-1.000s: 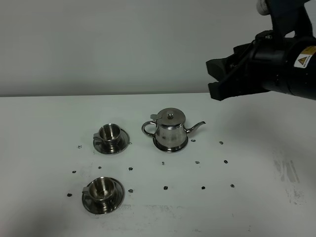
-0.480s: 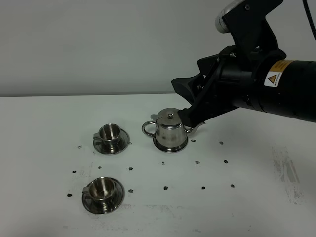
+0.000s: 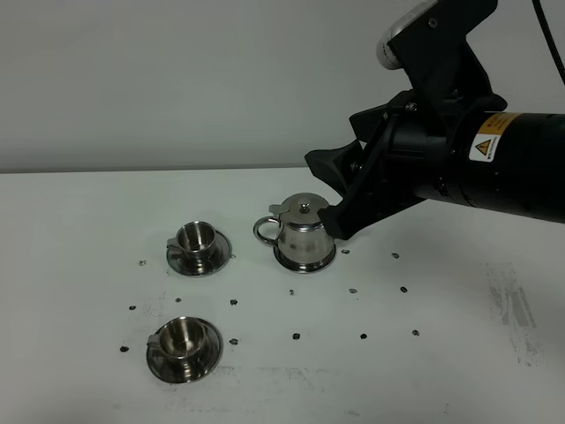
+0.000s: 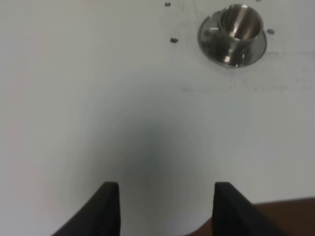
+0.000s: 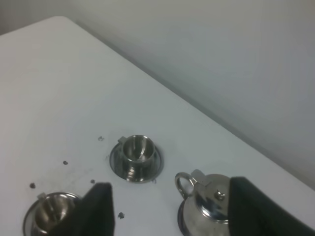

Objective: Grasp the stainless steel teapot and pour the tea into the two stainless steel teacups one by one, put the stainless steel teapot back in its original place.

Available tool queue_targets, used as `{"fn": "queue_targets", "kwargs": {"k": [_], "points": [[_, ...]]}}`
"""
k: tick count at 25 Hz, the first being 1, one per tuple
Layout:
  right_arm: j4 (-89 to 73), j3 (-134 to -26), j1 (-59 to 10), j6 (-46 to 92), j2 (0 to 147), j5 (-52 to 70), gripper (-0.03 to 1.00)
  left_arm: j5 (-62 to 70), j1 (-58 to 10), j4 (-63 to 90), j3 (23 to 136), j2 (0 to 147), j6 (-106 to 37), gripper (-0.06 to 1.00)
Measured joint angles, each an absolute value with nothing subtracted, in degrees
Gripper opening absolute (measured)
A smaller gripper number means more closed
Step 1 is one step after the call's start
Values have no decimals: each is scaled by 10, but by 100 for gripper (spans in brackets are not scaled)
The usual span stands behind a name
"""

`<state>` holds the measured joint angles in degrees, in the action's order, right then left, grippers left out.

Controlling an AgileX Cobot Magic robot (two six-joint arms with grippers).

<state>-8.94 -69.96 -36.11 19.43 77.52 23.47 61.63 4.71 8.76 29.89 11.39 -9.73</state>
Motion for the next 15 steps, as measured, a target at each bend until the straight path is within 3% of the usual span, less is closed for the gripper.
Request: {"fn": "queue_targets", "kwargs": {"k": [6,15], "points": [[-89,-700,-362,198,775,239,52,617,43,91,299,8,-97,49],[-85,-700,-362,201,811,247,52,614,11,93,298,-2,-97,49]]}}
